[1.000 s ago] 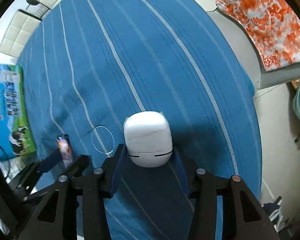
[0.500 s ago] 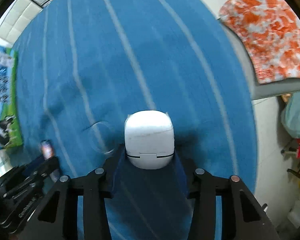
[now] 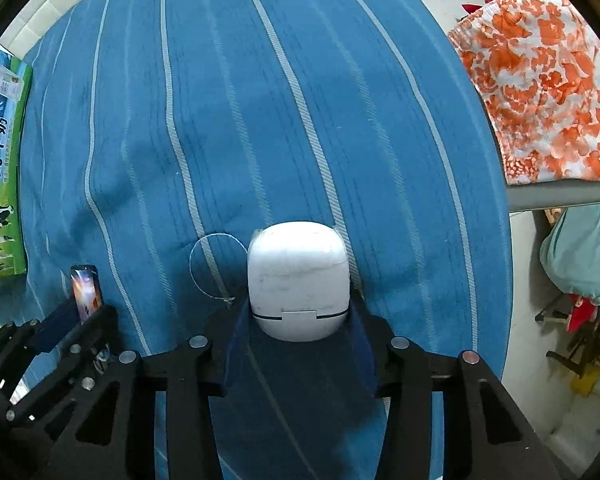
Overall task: Organize rigid objects
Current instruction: 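Lift the printed can with the left tool while the right tool lifts the earbud case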
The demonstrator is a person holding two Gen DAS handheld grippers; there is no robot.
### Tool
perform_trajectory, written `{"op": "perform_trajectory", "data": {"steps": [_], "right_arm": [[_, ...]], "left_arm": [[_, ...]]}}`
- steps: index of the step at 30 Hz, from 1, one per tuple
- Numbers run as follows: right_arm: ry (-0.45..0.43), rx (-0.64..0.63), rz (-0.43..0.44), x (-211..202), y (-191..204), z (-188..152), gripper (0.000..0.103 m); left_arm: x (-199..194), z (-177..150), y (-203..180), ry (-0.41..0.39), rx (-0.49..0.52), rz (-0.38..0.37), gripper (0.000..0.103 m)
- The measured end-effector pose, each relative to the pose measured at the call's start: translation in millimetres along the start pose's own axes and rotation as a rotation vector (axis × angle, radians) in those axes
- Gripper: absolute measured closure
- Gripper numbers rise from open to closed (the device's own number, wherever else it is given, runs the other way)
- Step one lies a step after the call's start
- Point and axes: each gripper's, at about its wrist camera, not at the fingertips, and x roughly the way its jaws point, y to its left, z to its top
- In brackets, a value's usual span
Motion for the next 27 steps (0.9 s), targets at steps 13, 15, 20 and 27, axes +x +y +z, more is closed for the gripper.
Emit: {"op": "perform_trajectory", "data": {"steps": [13,15,20,27], "right_arm": [[-0.060,-0.007,0.025,-4.3,-19.3,-7.3,0.055],[-0.081,-0.016,0.022,-10.2,-20.7,-11.4,0.055],[-0.131,-0.048,0.026,-29.6,-16.4,-18.5,0.055],[-0.167,-0.073,0.043,-46.8,-5.0,-26.5,0.055]], "left_arm": [[-7.5,-16.0,13.6,-0.026,-0.040,-0.006,0.081],[-15.0,-24.2,16.3,-0.042,-0.037,-0.005,0.081],[-30.3,-37.5,22.1,-0.063,-0.041,-0.033,0.081],[-50.5,-55.3,31.2,-0.091,-0.041,-0.068,0.081]]}}
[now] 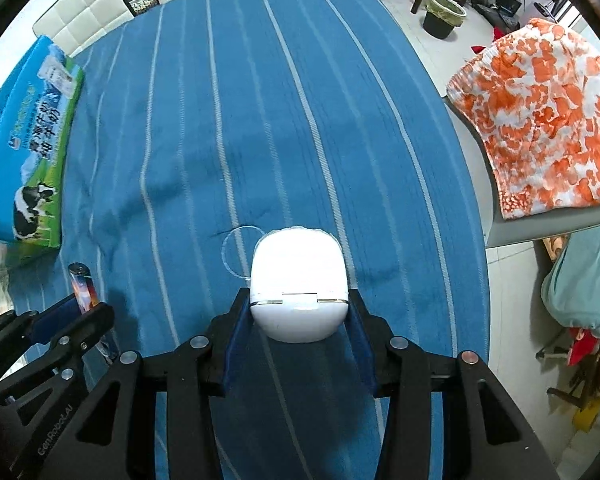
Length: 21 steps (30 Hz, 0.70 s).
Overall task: Organize rigid objects
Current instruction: 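Lift the printed can with the left tool while the right tool lifts the earbud case, then carry the printed can with the left tool while the right tool carries the earbud case into the box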
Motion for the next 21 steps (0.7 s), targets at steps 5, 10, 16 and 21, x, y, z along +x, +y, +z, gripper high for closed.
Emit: {"op": "perform_trajectory", "data": {"steps": [5,10,16,21], "right_arm": [[-0.029,-0.024,0.007,-9.9,10.6,-0.7,0.055],[-0.059,-0.041,0.017,-24.3,21.5,-1.1,0.055],[-0.121,-0.072,0.039,-54.2,31.0,6.3,0.055],[-0.188,-0.107,0.061,-86.2,46.3,16.7,0.055]], "left_arm": [[-12.3,-6.3,6.9,-0.015,-0.006,-0.004,0.081],[-16.5,-4.7,14.1,-0.031,-0.007,-0.001,0.081],[-35.0,-1.4,13.5,-0.068,-0.016,-0.024,0.081],[-77.4,2.9,23.3,-0.151,-0.006,-0.038,0.081]]}}
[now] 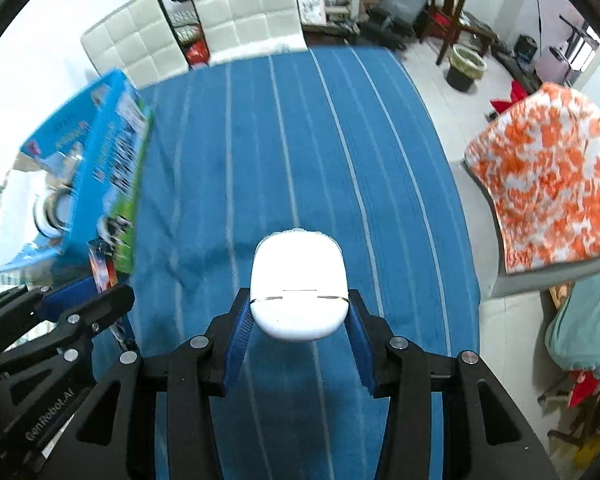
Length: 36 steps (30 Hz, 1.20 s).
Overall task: Organize rigid objects
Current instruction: 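Carry the printed can with the left tool while the right tool carries the earbud case into the box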
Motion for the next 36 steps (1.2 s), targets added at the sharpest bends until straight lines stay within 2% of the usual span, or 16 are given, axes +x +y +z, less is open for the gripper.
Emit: {"op": "perform_trajectory", "data": {"steps": [5,10,17,18,23,26,31,36], "right_arm": [[-0.070,-0.038,0.041,-31.8,31.6,18.6,0.055],[-0.122,-0.080,0.089,-56.3,73.6,33.9,0.055],[-0.147,-0.137,0.154,-62.3,138.5,51.2,0.055],[-0.173,-0.178,0.165,-60.5,147.3,52.5,0.055],[-0.143,-0.199,0.198,-39.4,194.9,60.0,0.055],[-0.093,-0.192,0.226,-19.9,219.6,63.2,0.055],[-0.004,-0.203,0.250,25.6,252.6,65.0,0.055],[0.069,-0.199,0.249,72.9,277.3,61.3,0.055]], "left_arm": [[-36.9,15.2,16.4,-0.079,-0.015,-0.001,0.081],[-71.0,24.7,50.7,-0.146,-0.057,0.009,0.081],[-104.6,28.2,109.9,-0.207,-0.138,0.034,0.081],[-108.2,27.5,121.4,-0.209,-0.150,0.040,0.081],[-111.4,25.1,186.1,-0.201,-0.224,0.077,0.081],[-105.2,25.1,224.8,-0.181,-0.268,0.075,0.081],[-82.8,28.0,264.6,-0.138,-0.299,0.054,0.081],[-50.4,25.3,284.7,-0.074,-0.317,0.017,0.081]]}}
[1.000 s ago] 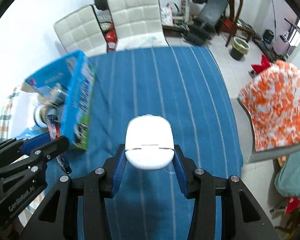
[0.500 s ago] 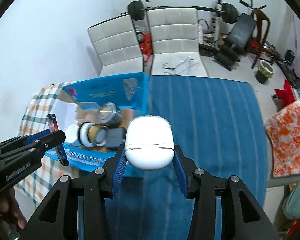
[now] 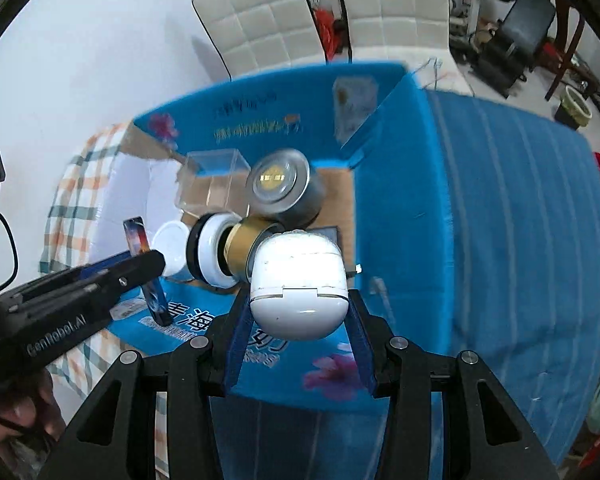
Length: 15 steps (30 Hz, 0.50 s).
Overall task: Organize rigid objects
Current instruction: 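Carry the printed can with the left tool while the right tool carries the earbud case into the box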
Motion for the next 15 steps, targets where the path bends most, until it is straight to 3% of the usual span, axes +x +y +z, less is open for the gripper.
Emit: {"op": "perform_trajectory", "data": {"steps": [7,15], "right_arm": [[0.063,0.029,0.004,50.2,8.5,-0.5,0.055],[0.093,0.041,-0.014,74.9,14.3,-1.5,0.055]], "left_arm": [[41.0,-6.3,19.2,0.094,-0.027,-0.022,0.081],[52.9,-7.4,27.1,0.114,-0.014,-0.023,0.081]]}}
